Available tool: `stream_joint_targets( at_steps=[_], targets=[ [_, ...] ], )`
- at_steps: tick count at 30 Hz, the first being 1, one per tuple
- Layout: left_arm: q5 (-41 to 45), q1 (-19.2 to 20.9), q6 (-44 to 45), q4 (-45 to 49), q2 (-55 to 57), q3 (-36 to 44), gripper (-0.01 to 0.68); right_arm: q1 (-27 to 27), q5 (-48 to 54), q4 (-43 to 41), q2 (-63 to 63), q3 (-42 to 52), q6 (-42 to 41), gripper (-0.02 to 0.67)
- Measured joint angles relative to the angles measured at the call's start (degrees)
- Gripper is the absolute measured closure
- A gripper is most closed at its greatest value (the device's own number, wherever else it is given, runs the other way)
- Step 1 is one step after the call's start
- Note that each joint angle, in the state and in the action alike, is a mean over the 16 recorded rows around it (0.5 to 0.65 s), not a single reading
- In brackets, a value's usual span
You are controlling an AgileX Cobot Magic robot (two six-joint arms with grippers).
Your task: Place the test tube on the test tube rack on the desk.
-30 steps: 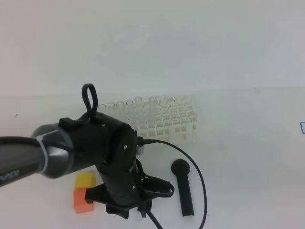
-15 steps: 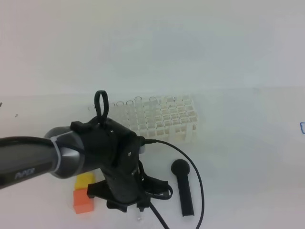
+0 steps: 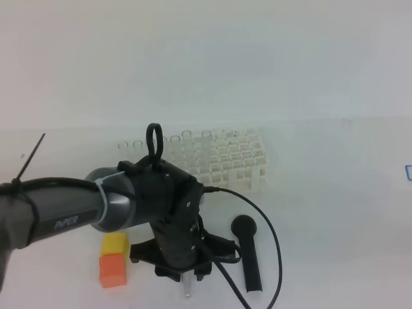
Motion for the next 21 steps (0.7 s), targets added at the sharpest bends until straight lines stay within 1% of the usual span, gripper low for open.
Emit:
stream_joint_targets(
  at_steps=[10, 21],
  targets=[
    [1.4, 0.0, 0.5, 0.1, 2.4, -1.7, 0.405, 0.0, 0.1, 0.3, 0.0, 0.0, 0.0, 0.65],
    [2.7, 0.0, 2.3, 0.3, 3.4, -2.3, 0.512, 0.2, 0.0, 0.6, 0.0, 0.0, 0.0, 0.65]
  ],
)
